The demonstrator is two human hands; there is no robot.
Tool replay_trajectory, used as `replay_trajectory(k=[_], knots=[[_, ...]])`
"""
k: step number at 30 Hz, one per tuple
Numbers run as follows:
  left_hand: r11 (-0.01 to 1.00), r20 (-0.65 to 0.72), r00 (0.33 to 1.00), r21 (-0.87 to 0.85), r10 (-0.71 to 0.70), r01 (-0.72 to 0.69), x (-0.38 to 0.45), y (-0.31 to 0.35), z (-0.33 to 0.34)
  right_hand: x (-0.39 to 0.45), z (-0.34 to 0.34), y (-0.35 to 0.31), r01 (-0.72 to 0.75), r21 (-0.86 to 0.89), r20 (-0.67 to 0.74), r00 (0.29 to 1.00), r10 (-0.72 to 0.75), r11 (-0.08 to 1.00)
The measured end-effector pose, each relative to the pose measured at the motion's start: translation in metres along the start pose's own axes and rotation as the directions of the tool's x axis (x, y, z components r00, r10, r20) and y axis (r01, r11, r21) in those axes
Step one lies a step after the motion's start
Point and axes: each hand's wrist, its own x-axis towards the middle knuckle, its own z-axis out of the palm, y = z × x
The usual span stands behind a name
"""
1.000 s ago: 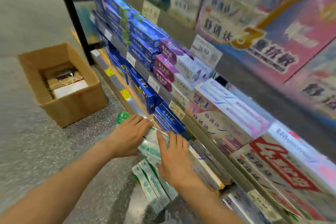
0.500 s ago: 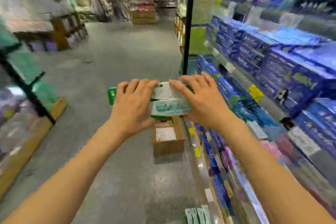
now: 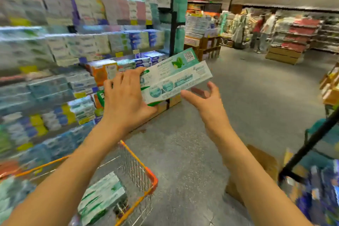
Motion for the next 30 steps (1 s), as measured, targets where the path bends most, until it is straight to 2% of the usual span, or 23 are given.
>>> replay_trajectory(k=[1, 3, 6, 11, 17, 19, 21, 24, 26, 27, 28, 30], knots=[[0.999, -0.005, 0.999, 0.014, -0.037, 0.037, -0.004, -0.016, -0.005, 0.003, 0.029, 0.003, -0.09, 0.137, 0.112, 0.991, 0.075, 0.987], [0.996, -0.01, 0.996, 0.033, -0.085, 0.085, -0.013, -0.048, -0.013, 0.005, 0.09, 0.011, -0.255, 0.367, 0.309, 0.94, 0.142, 0.895], [0.984, 0.01, 0.988, 0.1, -0.151, 0.149, -0.033, -0.1, -0.02, 0.007, 0.172, 0.033, -0.417, 0.505, 0.399, 0.889, 0.224, 0.756], [0.934, 0.158, 0.931, 0.196, -0.33, 0.298, -0.079, -0.177, -0.014, 0.008, 0.265, 0.096, -0.606, 0.505, 0.471, 0.79, 0.392, 0.615], [0.887, 0.38, 0.802, 0.198, -0.461, 0.416, -0.126, -0.221, 0.021, 0.01, 0.311, 0.168, -0.735, 0.434, 0.438, 0.678, 0.59, 0.522], [0.87, 0.48, 0.733, 0.162, -0.482, 0.466, -0.138, -0.232, 0.036, 0.015, 0.316, 0.194, -0.781, 0.381, 0.427, 0.624, 0.655, 0.495], [0.813, 0.603, 0.616, 0.095, -0.506, 0.575, -0.143, -0.246, 0.048, 0.02, 0.316, 0.216, -0.816, 0.325, 0.413, 0.578, 0.704, 0.479], [0.606, 0.741, 0.417, -0.017, -0.527, 0.795, -0.145, -0.274, 0.067, 0.026, 0.317, 0.243, -0.861, 0.243, 0.393, 0.509, 0.766, 0.447], [0.474, 0.846, 0.245, 0.01, -0.473, 0.88, -0.146, -0.295, 0.082, 0.031, 0.319, 0.261, -0.88, 0.195, 0.405, 0.474, 0.782, 0.433], [0.44, 0.887, 0.169, 0.043, -0.429, 0.897, -0.147, -0.302, 0.09, 0.034, 0.321, 0.271, -0.888, 0.175, 0.424, 0.458, 0.781, 0.425], [0.431, 0.912, 0.118, 0.07, -0.394, 0.9, -0.148, -0.308, 0.098, 0.037, 0.323, 0.279, -0.895, 0.158, 0.446, 0.442, 0.778, 0.417], [0.452, 0.918, 0.103, 0.088, -0.382, 0.888, -0.152, -0.316, 0.112, 0.045, 0.328, 0.295, -0.909, 0.129, 0.474, 0.408, 0.78, 0.397]])
